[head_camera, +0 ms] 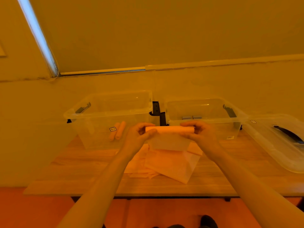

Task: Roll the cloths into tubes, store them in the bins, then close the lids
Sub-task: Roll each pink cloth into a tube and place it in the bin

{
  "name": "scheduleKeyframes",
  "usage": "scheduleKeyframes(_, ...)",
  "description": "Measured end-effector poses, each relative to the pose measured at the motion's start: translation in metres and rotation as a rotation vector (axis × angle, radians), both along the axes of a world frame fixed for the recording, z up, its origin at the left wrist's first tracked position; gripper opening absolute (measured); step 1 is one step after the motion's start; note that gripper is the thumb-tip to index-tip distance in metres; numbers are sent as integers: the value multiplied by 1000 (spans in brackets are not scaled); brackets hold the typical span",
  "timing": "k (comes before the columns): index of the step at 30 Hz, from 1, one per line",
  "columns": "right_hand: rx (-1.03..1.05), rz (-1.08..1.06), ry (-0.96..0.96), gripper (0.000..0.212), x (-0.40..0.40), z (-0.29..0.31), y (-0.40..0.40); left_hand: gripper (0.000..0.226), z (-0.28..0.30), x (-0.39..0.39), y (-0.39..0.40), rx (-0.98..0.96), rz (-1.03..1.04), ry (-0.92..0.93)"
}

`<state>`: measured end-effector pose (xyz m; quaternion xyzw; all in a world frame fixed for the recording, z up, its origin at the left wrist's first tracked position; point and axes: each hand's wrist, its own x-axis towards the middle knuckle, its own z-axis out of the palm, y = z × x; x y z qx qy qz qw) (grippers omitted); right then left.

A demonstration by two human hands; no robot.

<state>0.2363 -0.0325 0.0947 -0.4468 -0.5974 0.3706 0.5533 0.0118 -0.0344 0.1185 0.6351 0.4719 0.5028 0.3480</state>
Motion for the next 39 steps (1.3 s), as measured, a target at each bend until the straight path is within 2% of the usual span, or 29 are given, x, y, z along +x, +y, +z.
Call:
scheduleKeyframes(5, 1, -26, -28, 20, -2, 1, -1, 24, -2, -1, 0, 10, 4, 31)
scheduleKeyframes(10, 19, -37, -67, 30, -5, 2, -4, 19, 0, 0, -1, 4, 4, 37)
scheduleKeyframes(15, 24, -50, -88, 20, -4, 4, -6, 20, 1, 0, -4, 13, 3, 43)
scheduleKeyframes(18, 15, -48, -75, 19, -3, 4, -6, 25, 0, 1, -3, 22, -19, 47)
scheduleKeyframes(22, 26, -44, -88, 29, -3, 2, -6, 18, -1, 2, -4, 19, -18, 45)
scheduleKeyframes(29, 3, -50, -77, 19, -3, 1, -5, 23, -1, 2, -3, 8, -26, 3)
scheduleKeyframes(34, -12, -26, -53, 29, -2, -1, -5, 14, -1, 2, -2, 10, -10, 39)
scheduleKeyframes(39, -8, -27, -35, 23, -2, -3, -4, 19, -3, 1, -2, -4, -41, 16)
